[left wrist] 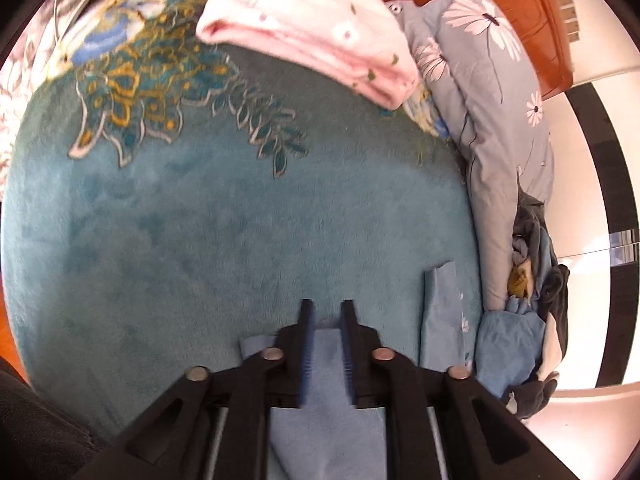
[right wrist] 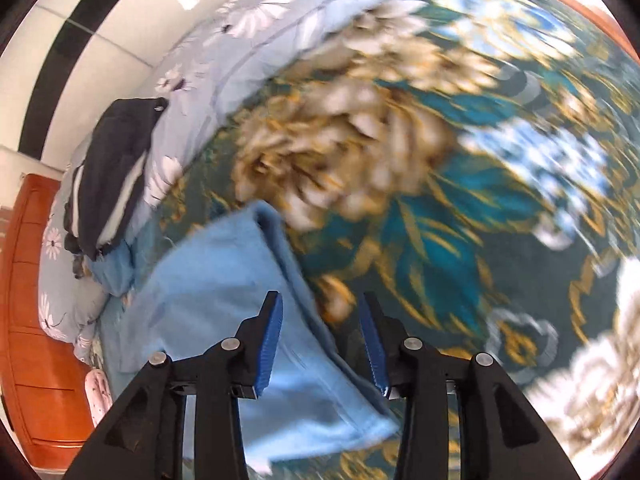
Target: Fold clothes
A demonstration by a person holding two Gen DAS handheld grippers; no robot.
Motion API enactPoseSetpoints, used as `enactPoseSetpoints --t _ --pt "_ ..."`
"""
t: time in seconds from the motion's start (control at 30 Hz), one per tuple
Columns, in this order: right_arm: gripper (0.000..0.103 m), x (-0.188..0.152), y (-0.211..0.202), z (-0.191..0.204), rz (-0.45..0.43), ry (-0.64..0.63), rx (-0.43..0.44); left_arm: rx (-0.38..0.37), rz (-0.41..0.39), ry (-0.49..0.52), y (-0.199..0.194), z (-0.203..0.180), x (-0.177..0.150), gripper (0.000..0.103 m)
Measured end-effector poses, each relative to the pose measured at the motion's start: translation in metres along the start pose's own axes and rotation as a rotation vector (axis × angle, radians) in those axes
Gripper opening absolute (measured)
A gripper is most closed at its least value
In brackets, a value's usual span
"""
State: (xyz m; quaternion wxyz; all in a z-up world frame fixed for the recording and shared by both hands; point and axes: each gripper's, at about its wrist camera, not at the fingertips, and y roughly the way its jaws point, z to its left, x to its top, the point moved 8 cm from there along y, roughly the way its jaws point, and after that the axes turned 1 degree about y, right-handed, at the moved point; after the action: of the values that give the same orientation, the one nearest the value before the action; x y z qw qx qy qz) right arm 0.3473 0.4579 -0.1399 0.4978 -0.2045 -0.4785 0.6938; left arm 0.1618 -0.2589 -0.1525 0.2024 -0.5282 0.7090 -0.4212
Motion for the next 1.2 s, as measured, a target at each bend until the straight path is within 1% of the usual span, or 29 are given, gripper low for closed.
enactPoseSetpoints --t 0.03,0.1,0.2,0.27,0.43,0.47,0.5,0.53,0.57,0.63,0.7,0.77,0.9,0.93,0.97,1.03,1.1,1.13,1.17,1.2 --pt "0.042 0.007 0.009 0.009 0.010 -0.013 0.011 -0.004 -0.004 -0.010 -0.001 0.001 0.001 0.039" --pt "0.045 0.020 0.026 0.027 0.030 -0.041 0.033 -0.008 -0.004 -0.038 -0.001 0.005 0.002 0.040" --pt "0.050 0.032 0.043 0.040 0.055 -0.049 0.031 -0.005 -0.003 -0.065 0.000 0.010 0.003 0.041" --pt "0.050 0.039 0.056 0.042 0.075 -0.032 0.032 0.004 -0.007 -0.059 0.000 0.008 0.003 0.041" --pt "0.050 0.041 0.066 0.051 0.109 -0.034 0.059 0.031 0.001 -0.022 0.005 0.004 -0.001 0.041" --pt "0.047 0.041 0.068 0.053 0.116 -0.035 0.065 0.035 0.004 -0.020 0.006 0.004 -0.001 0.041" --pt "0.030 0.041 0.070 0.055 0.123 -0.035 0.070 0.037 0.004 -0.017 0.006 0.003 -0.001 0.041" --pt "0.018 0.041 0.072 0.057 0.130 -0.036 0.076 0.039 0.005 -0.014 0.006 0.003 -0.001 0.041" --pt "0.012 0.042 0.074 0.059 0.137 -0.036 0.082 0.039 0.005 -0.012 0.006 0.003 0.000 0.041" --pt "0.008 0.048 0.067 0.062 0.095 -0.061 0.079 0.038 0.002 -0.010 0.005 0.003 0.000 0.041" --pt "0.006 0.070 0.045 0.060 -0.038 -0.056 0.108 0.038 0.004 -0.007 0.006 0.003 -0.001 0.041" --pt "0.006 0.089 0.031 0.047 -0.134 0.009 0.095 0.039 0.011 -0.001 0.008 0.002 -0.002 0.041" --pt "0.006 0.090 0.046 0.035 -0.104 0.044 0.043 0.056 0.035 0.017 0.013 0.000 -0.006 0.041" --pt "0.006 0.088 0.051 0.034 -0.096 0.044 0.034 0.064 0.041 0.014 0.014 0.002 -0.007 0.043" --pt "0.007 0.086 0.055 0.033 -0.087 0.045 0.024 0.077 0.049 0.006 0.015 0.004 -0.008 0.045" --pt "0.010 0.084 0.057 0.029 -0.082 0.072 0.021 0.103 0.063 -0.015 0.018 0.011 -0.010 0.047" --pt "0.011 0.083 0.053 0.027 -0.083 0.090 0.017 0.108 0.077 -0.040 0.020 0.015 -0.011 0.047" --pt "0.013 0.083 0.049 0.028 -0.089 0.088 0.012 0.116 0.080 -0.043 0.021 0.017 -0.011 0.049" --pt "0.024 0.083 0.041 0.029 -0.099 0.082 0.011 0.132 0.082 -0.039 0.021 0.018 -0.012 0.051" --pt "0.039 0.083 0.033 0.030 -0.109 0.077 0.009 0.145 0.085 -0.035 0.022 0.020 -0.013 0.051"
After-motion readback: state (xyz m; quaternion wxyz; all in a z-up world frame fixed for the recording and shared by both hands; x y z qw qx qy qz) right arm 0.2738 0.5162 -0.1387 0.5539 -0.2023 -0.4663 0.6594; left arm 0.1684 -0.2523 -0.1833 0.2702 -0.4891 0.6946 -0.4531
